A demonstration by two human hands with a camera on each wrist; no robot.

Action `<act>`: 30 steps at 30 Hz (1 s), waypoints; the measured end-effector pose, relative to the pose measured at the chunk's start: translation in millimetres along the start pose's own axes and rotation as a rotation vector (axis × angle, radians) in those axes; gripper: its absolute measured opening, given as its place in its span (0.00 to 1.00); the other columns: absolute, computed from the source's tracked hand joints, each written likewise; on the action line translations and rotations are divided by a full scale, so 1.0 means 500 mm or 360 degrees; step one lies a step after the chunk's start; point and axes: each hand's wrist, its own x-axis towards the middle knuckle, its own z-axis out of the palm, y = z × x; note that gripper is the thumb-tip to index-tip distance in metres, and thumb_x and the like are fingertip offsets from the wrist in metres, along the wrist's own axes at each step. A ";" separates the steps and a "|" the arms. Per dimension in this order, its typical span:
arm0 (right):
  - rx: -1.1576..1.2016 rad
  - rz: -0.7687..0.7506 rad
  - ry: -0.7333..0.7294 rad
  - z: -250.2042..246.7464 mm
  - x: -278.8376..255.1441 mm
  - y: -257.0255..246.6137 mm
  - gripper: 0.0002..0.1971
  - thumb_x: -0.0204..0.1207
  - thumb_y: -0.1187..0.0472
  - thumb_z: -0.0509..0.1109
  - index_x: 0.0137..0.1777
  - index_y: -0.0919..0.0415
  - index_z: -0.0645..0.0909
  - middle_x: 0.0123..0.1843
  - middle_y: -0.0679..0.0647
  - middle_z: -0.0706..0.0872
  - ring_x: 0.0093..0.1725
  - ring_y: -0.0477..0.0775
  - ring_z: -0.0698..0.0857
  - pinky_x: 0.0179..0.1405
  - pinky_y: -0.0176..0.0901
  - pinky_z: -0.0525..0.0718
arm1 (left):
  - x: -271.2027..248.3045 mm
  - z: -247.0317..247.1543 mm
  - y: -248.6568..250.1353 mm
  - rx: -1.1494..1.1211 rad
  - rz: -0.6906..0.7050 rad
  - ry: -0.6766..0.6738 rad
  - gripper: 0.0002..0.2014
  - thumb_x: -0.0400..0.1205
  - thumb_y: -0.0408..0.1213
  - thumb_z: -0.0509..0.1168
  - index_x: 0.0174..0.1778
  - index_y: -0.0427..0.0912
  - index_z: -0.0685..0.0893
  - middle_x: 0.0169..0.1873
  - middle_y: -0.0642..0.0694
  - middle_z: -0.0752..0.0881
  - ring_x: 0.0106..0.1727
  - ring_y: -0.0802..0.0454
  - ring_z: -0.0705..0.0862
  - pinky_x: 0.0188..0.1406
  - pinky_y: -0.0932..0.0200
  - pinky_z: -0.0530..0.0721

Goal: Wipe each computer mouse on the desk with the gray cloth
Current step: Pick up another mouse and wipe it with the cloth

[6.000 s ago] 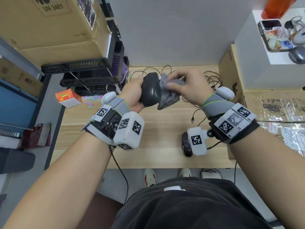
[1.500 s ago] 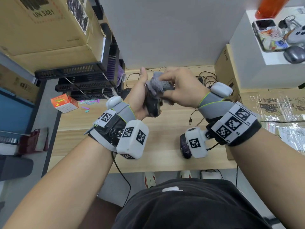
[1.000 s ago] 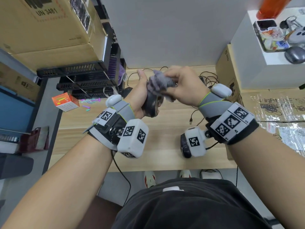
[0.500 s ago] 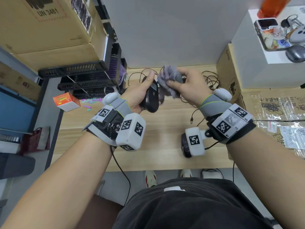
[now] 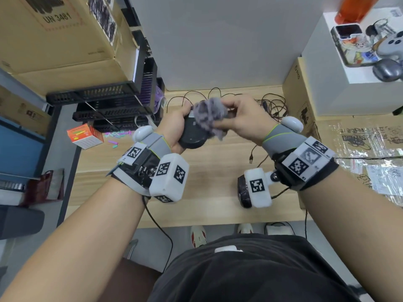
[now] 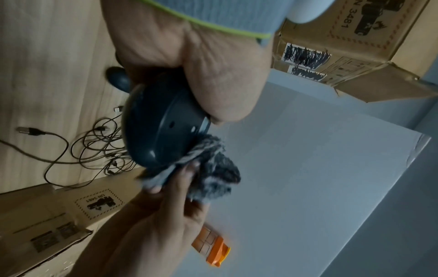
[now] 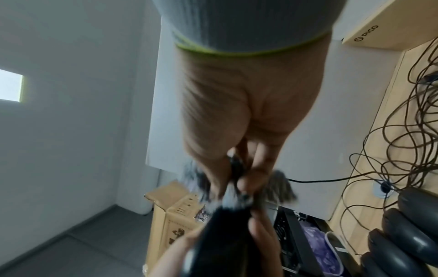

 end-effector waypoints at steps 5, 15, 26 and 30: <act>0.0183 0.0003 0.0295 0.018 0.005 0.019 0.13 0.71 0.74 0.75 0.52 0.60 0.84 0.39 0.55 0.88 0.34 0.59 0.85 0.34 0.52 0.85 | 0.003 0.016 0.006 -0.0022 0.0064 0.0021 0.23 0.92 0.52 0.53 0.51 0.36 0.85 0.37 0.38 0.90 0.34 0.42 0.88 0.30 0.55 0.89; 0.0277 0.0007 0.0245 0.001 0.006 0.027 0.16 0.67 0.79 0.77 0.47 0.59 0.87 0.42 0.51 0.89 0.38 0.46 0.87 0.34 0.41 0.86 | 0.007 0.007 0.004 0.0065 0.0106 -0.0057 0.23 0.92 0.52 0.55 0.48 0.38 0.86 0.36 0.40 0.92 0.35 0.44 0.90 0.43 0.51 0.90; 0.0485 0.0223 0.0200 0.006 -0.004 0.058 0.06 0.78 0.71 0.70 0.54 0.67 0.80 0.40 0.64 0.87 0.32 0.61 0.88 0.33 0.56 0.89 | 0.022 0.021 -0.001 0.0141 0.0233 -0.0033 0.21 0.91 0.53 0.57 0.53 0.38 0.86 0.40 0.41 0.91 0.36 0.47 0.89 0.41 0.53 0.90; 0.0492 0.0159 0.0235 0.012 -0.004 0.039 0.06 0.78 0.70 0.71 0.52 0.63 0.81 0.42 0.57 0.88 0.39 0.56 0.89 0.31 0.49 0.89 | 0.036 0.019 -0.022 0.0315 0.0172 -0.0055 0.23 0.89 0.58 0.56 0.58 0.42 0.86 0.54 0.36 0.89 0.52 0.42 0.87 0.57 0.45 0.88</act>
